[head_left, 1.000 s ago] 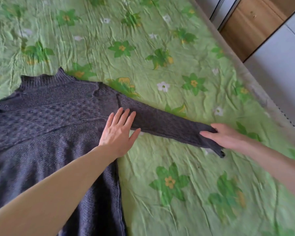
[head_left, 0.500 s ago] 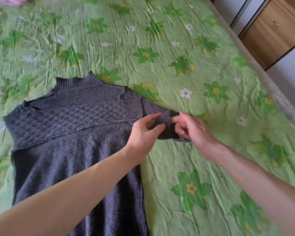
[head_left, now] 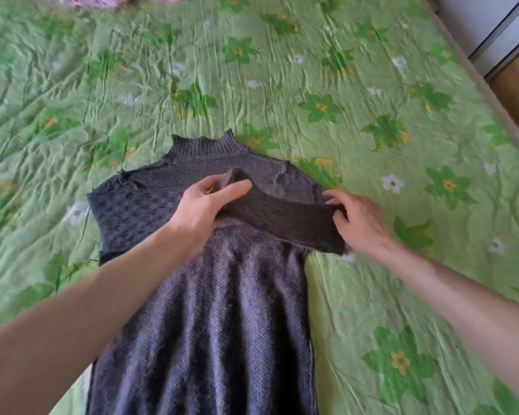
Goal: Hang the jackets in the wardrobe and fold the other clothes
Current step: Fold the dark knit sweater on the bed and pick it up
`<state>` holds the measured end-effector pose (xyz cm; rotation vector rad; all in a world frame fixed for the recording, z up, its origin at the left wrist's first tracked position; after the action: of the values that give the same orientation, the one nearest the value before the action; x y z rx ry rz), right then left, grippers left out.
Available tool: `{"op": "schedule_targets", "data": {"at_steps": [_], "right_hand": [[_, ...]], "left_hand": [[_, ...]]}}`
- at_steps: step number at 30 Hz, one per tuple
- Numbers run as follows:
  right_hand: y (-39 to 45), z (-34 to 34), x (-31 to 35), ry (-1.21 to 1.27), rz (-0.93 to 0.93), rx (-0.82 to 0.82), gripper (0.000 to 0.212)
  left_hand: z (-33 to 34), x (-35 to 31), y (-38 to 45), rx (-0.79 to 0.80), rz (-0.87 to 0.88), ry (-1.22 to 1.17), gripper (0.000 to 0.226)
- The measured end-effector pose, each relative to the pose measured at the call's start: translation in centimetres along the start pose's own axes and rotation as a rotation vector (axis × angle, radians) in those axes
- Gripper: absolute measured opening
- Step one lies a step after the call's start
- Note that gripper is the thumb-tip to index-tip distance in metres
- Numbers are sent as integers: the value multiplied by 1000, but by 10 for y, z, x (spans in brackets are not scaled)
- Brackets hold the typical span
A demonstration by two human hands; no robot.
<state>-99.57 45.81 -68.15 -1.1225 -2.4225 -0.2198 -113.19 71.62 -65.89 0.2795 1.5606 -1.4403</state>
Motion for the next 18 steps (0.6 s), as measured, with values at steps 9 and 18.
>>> {"op": "schedule_targets", "data": {"at_steps": [9, 18], "right_hand": [[64, 1, 24, 46, -51, 101, 28], [124, 57, 86, -278, -320, 42, 24]], "left_hand": [[-149, -11, -5, -518, 183, 254, 9], [-244, 4, 6, -807, 80, 288, 35]]}}
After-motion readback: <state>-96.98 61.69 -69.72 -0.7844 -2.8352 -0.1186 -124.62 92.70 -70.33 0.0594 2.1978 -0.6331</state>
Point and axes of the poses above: each hand's wrist, its own y-axis towards the middle knuckle, its own z-axis out of the palm, x = y × z, the point moved 9 cm from there along y, towards the middle knuckle, and after that the axes turned 12 degrees about -z, right-handed, at the moved point
